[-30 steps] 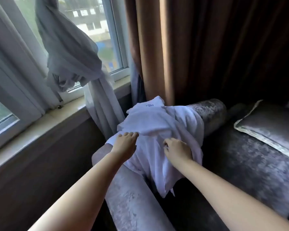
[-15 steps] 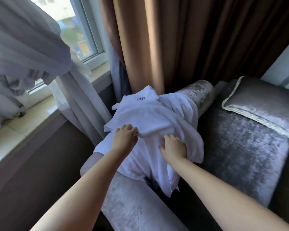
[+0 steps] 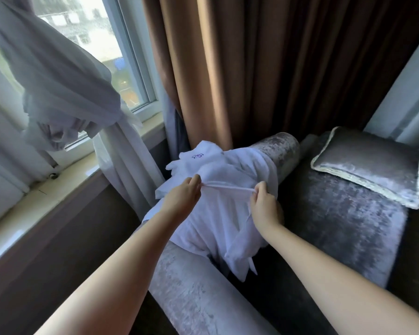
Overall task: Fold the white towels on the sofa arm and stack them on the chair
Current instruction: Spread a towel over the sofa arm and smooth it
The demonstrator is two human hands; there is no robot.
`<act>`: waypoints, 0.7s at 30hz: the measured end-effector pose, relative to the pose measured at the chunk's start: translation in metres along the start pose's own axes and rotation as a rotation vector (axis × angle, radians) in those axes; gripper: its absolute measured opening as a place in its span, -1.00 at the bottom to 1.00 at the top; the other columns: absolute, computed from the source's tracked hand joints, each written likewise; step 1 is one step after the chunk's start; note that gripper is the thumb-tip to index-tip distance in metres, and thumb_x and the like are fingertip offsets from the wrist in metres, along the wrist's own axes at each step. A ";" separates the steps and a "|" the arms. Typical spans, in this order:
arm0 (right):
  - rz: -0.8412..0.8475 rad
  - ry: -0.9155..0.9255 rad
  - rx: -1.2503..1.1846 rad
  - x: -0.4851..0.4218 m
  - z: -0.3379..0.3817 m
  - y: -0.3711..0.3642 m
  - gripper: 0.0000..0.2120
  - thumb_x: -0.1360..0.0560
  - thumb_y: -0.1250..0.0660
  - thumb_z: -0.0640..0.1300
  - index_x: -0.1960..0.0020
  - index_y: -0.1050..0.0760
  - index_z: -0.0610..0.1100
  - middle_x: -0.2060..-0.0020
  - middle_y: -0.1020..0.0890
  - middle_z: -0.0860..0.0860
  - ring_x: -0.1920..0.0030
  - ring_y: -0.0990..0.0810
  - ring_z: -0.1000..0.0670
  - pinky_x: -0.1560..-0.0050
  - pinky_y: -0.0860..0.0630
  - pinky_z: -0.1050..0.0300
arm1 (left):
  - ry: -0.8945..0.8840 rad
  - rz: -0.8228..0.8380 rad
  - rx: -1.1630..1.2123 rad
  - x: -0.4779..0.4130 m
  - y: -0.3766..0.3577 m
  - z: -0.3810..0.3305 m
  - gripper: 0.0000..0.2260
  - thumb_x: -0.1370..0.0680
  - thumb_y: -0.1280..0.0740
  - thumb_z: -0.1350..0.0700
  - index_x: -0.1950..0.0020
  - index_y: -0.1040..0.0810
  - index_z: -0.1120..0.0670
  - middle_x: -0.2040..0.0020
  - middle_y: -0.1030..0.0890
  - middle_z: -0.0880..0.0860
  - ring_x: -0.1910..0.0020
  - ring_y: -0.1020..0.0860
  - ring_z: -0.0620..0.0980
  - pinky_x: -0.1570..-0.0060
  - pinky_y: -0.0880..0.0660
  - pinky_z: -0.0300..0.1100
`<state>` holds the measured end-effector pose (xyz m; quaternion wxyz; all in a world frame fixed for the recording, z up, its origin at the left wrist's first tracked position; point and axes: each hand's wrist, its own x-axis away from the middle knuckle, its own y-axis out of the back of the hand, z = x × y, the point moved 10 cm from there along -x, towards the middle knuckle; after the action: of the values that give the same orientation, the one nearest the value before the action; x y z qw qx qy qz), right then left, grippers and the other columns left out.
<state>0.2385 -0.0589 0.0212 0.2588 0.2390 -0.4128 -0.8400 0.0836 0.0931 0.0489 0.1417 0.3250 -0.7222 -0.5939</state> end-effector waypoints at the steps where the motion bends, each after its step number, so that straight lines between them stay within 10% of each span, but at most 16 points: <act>1: -0.027 -0.003 -0.036 0.003 -0.002 0.017 -0.94 -0.63 -0.12 -0.18 0.02 -0.30 -0.13 0.30 -0.54 -0.07 0.30 -0.53 -0.11 0.31 -0.46 0.03 | -0.032 -0.025 0.018 0.004 0.012 -0.012 -0.85 -0.65 -0.16 0.17 -0.09 -0.43 0.24 0.09 -0.50 0.17 0.24 -0.54 0.21 0.30 -0.44 -0.01; 10: -0.114 0.174 0.047 0.037 -0.003 0.151 -0.88 -0.60 -0.16 -0.23 -0.04 -0.47 -0.16 -0.05 -0.53 -0.10 0.00 -0.54 -0.24 0.11 -0.46 -0.06 | -0.115 -0.110 -0.185 0.039 0.110 -0.075 -0.74 -0.66 -0.16 0.05 -0.11 -0.50 0.23 -0.04 -0.45 0.19 0.09 -0.56 0.24 0.27 -0.36 -0.01; 14: -0.154 0.238 0.326 0.046 0.010 0.202 -0.83 -0.61 -0.14 -0.25 -0.13 -0.46 -0.18 -0.08 -0.55 -0.13 -0.02 -0.55 -0.26 0.21 -0.27 0.08 | -0.115 -0.102 -0.032 0.033 0.152 -0.103 -0.67 -0.67 -0.13 0.05 -0.36 -0.47 0.16 -0.38 -0.41 0.19 -0.32 -0.44 0.17 -0.28 -0.40 0.00; 21: -0.153 0.041 0.541 0.033 -0.005 0.253 -0.76 -0.48 -0.19 -0.43 -0.05 -0.50 -0.21 0.03 -0.58 -0.14 0.04 -0.59 -0.21 0.26 -0.32 0.08 | -0.298 -0.187 -0.157 0.012 0.213 -0.164 -0.73 -0.64 -0.24 0.03 -0.16 -0.53 0.21 -0.11 -0.48 0.23 -0.04 -0.53 0.22 0.09 -0.46 0.09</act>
<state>0.2769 -0.2151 0.2186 0.1295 0.3469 -0.5973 -0.7114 0.1075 -0.0218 0.2904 0.0023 0.2874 -0.6533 -0.7004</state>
